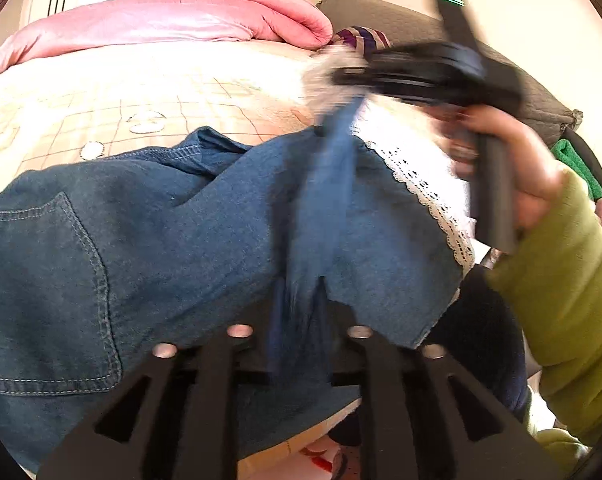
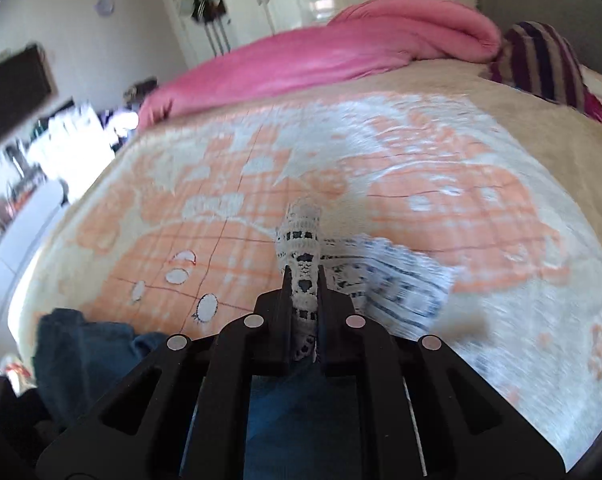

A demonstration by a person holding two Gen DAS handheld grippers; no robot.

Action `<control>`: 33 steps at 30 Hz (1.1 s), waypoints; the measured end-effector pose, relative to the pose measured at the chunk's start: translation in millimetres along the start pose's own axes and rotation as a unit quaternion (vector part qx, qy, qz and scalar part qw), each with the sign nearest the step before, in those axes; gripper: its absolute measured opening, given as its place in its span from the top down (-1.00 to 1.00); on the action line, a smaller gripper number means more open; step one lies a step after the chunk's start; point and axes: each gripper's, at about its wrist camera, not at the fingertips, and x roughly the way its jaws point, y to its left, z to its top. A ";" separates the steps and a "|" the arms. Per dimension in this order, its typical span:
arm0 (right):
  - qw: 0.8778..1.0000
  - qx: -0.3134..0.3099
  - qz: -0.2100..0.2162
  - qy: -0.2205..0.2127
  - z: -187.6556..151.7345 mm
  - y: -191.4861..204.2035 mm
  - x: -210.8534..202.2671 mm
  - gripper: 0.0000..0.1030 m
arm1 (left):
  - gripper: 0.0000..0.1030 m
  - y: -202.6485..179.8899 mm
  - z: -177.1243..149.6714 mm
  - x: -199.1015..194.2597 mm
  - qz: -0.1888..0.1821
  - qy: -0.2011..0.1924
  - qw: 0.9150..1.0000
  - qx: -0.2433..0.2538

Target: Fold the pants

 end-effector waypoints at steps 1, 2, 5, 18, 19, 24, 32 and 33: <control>1.000 0.011 -0.004 -0.010 -5.6 -10.5 -16.7 0.92 | 0.47 -0.9 -0.4 -0.7 0.004 -0.003 1.000 0.003; 1.000 0.021 -0.009 -0.017 -13.2 -20.2 -31.3 0.92 | 0.44 -1.6 -0.5 -1.6 0.006 -0.005 1.000 0.005; 0.999 0.043 -0.012 -0.018 -36.5 -41.4 -55.2 0.91 | 0.46 -4.8 -0.2 -1.4 0.004 -0.009 1.000 0.013; 0.994 0.103 0.000 0.037 -125.3 -74.5 -85.2 0.49 | 0.96 11.6 -0.3 -14.1 0.003 -0.015 0.999 0.046; 0.994 0.107 0.001 0.033 -126.3 -76.8 -88.4 0.39 | 0.96 11.4 -0.8 -15.2 0.003 -0.017 0.999 0.048; 0.991 0.132 0.015 0.026 -128.5 -89.2 -97.4 0.81 | 0.97 8.5 -2.6 -17.8 0.019 -0.022 0.998 0.063; 0.992 0.110 0.001 0.054 -146.0 -92.4 -104.8 0.87 | 0.97 8.9 -12.8 -26.7 0.006 -0.006 0.997 0.072; 0.992 0.106 -0.001 0.062 -148.8 -92.2 -102.3 0.86 | 0.97 7.9 -13.9 -25.6 0.007 -0.003 0.997 0.075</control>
